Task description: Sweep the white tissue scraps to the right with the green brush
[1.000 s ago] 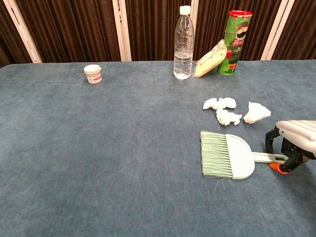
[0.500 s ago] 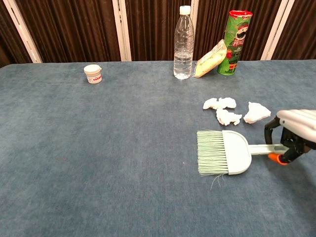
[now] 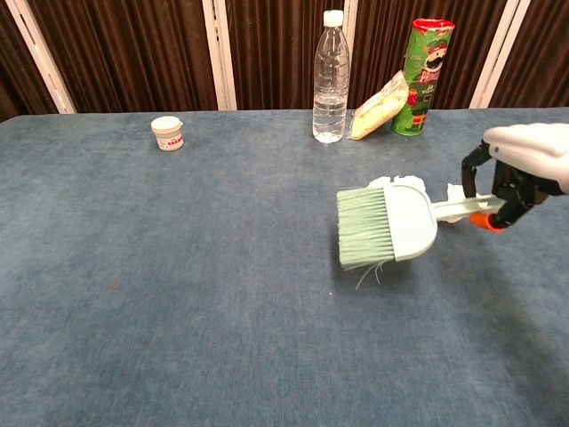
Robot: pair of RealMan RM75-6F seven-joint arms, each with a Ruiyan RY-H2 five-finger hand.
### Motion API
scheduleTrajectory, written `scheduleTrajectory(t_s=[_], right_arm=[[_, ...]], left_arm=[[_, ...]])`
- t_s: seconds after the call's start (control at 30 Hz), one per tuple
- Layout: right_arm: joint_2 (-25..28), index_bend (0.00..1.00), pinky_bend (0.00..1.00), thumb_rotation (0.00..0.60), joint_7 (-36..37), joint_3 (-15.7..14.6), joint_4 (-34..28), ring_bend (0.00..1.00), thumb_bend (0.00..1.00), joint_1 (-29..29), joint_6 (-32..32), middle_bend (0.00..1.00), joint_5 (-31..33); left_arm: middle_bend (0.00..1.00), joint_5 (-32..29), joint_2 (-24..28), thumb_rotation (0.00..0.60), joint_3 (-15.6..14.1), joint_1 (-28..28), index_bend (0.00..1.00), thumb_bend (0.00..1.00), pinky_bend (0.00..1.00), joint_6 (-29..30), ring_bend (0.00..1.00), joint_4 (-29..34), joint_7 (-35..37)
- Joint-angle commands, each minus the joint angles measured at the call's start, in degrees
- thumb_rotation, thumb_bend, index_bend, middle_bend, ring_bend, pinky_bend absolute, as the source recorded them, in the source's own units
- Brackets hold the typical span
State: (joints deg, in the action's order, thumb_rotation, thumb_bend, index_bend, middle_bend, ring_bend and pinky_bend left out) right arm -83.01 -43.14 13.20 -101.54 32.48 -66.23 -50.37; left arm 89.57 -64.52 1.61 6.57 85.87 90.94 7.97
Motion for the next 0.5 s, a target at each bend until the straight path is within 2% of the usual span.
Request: scheduleTrajectory(t_s=[0.03, 0.2, 0.5], right_arm=[[-0.7, 0.75, 0.88, 0.6, -2.1, 1.4, 1.3, 1.0, 0.61, 2.4, 0.5, 1.0, 2.4], [-2.7, 0.75, 0.88, 0.6, -5.1, 2.3, 5.8, 1.0, 0.61, 6.0, 1.7, 1.0, 5.6], [-6.8, 0.75, 0.88, 0.6, -9.1, 1.2, 15.5, 1.0, 0.61, 10.3, 2.9, 1.0, 8.3]], left_arm=[[0.0, 0.1, 0.1, 0.6, 0.0, 0.1, 0.0, 0.0, 0.02, -0.1, 0.0, 0.0, 0.3], [0.0, 0.0, 0.4, 0.6, 0.0, 0.1, 0.0, 0.0, 0.02, -0.1, 0.0, 0.1, 1.1], [0.0, -0.4, 0.9, 0.6, 0.0, 0.2, 0.0, 0.0, 0.02, -0.7, 0.0, 0.3, 2.7]])
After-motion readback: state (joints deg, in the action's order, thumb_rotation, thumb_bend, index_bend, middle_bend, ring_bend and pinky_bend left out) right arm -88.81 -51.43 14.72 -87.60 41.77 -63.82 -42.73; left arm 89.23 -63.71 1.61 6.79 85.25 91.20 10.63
